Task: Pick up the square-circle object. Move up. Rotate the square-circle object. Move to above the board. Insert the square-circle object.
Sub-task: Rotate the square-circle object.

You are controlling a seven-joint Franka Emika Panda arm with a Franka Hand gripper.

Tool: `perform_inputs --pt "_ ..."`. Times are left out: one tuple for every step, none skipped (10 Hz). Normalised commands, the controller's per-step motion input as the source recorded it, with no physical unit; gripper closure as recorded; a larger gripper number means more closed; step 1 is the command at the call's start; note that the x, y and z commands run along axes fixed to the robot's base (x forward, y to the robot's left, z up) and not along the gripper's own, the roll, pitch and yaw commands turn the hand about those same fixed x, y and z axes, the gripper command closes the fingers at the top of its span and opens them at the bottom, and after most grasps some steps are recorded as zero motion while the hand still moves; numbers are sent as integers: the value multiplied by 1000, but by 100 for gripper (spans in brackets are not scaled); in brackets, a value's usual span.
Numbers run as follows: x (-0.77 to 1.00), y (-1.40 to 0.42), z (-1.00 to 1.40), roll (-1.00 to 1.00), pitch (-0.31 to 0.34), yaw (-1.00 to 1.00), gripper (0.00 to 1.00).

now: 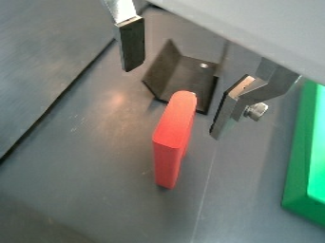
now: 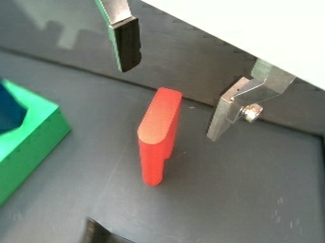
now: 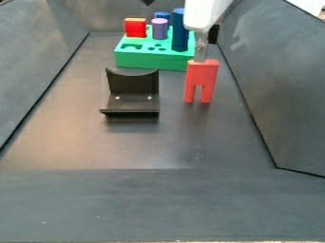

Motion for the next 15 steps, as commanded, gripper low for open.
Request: perform_inputs --pt "34 1 -34 3 5 1000 0" --pt "34 1 -34 3 5 1000 0" --pt "34 1 -34 3 5 1000 0" --pt "34 1 -34 3 6 1000 0" --pt "34 1 -33 3 6 1000 0" --pt "34 1 -33 3 6 1000 0" --pt "34 1 -33 3 6 1000 0" --pt "34 1 -33 3 7 1000 0" --pt "34 1 -32 4 7 1000 0" --pt "34 1 -32 4 7 1000 0" --pt "35 1 -32 4 8 1000 0" --pt "35 1 -32 4 8 1000 0" --pt "35 1 -32 5 9 1000 0" --pt "35 1 -32 5 9 1000 0" --pt "35 1 -31 5 10 1000 0"
